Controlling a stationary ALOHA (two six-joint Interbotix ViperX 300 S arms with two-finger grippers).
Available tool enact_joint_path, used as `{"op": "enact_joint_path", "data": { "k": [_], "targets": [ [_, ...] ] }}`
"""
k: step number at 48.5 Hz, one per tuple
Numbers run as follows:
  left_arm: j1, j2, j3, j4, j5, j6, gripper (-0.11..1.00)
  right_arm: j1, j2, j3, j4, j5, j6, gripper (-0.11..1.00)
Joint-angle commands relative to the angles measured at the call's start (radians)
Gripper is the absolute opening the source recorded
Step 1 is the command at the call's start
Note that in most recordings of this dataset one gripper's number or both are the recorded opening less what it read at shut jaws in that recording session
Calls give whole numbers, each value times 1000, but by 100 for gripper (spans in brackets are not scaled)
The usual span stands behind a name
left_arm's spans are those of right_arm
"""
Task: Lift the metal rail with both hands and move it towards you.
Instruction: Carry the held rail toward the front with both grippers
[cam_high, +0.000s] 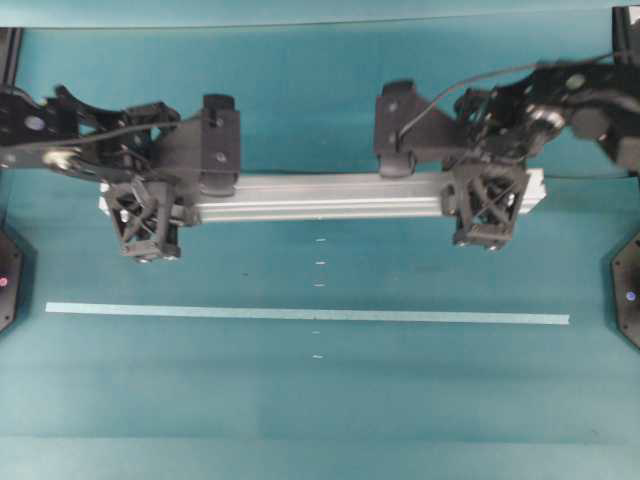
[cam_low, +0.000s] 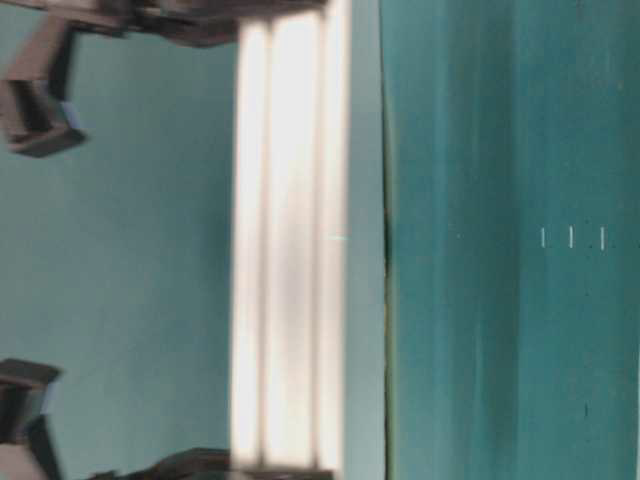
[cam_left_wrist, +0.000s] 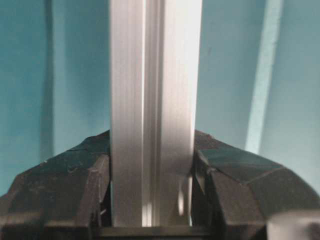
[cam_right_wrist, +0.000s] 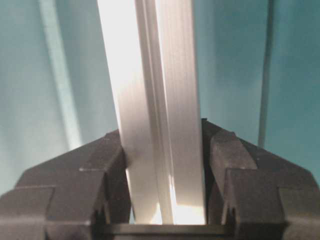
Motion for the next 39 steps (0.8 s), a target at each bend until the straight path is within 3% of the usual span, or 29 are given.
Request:
{"op": "enact_joint_path", "data": {
  "k": [1, 15, 39],
  "targets": [
    [-15, -44, -67, 2, 35, -3, 32, 9, -23, -69, 11, 69, 52, 40],
    [-34, -67, -178, 2, 170, -9, 32, 67, -26, -178, 11, 224, 103, 40],
    [-57, -67, -176, 2, 170, -55, 32, 75, -23, -176, 8, 227, 109, 40]
  ]
}}
